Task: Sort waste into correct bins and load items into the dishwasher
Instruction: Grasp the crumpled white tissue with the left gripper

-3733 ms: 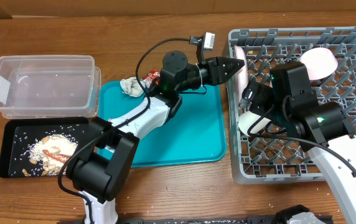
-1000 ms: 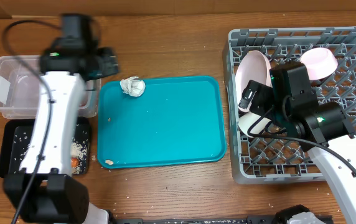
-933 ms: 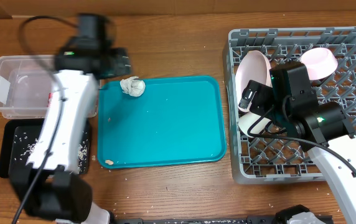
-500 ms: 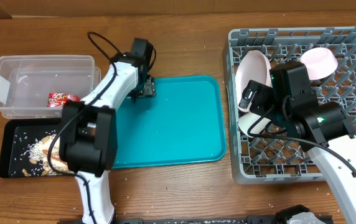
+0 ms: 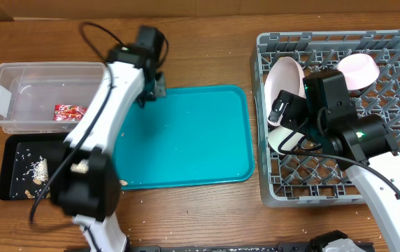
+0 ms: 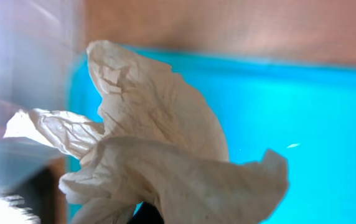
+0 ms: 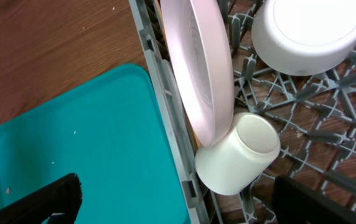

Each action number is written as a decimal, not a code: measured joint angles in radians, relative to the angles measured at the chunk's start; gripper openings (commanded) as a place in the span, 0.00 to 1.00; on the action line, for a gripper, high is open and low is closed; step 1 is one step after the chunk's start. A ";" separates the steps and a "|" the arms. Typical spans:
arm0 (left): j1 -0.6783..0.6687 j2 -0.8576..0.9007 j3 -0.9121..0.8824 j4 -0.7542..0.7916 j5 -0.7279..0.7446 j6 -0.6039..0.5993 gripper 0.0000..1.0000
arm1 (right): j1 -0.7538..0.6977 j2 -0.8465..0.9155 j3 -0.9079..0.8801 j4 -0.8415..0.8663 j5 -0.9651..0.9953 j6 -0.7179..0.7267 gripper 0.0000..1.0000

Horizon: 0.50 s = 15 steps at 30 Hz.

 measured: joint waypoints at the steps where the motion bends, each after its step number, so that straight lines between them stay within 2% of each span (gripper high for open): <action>1: 0.008 -0.050 0.013 -0.009 -0.018 0.000 0.04 | 0.000 0.000 0.000 0.000 0.000 0.000 1.00; 6: 0.142 -0.208 0.048 -0.036 -0.084 0.000 0.06 | 0.000 0.000 0.000 0.000 0.000 0.000 1.00; 7: 0.178 -0.211 0.048 -0.038 -0.088 0.000 0.24 | 0.000 0.000 0.000 0.000 -0.001 0.000 1.00; 10: 0.289 -0.179 0.039 -0.044 -0.095 0.009 0.52 | 0.000 0.000 0.000 0.000 -0.001 0.000 1.00; 12: 0.335 -0.151 0.029 -0.042 -0.092 0.022 0.61 | 0.000 0.000 0.000 0.000 0.000 0.000 1.00; 15: 0.383 -0.133 0.022 -0.068 -0.066 0.046 0.67 | 0.000 0.000 0.000 0.000 -0.001 0.000 1.00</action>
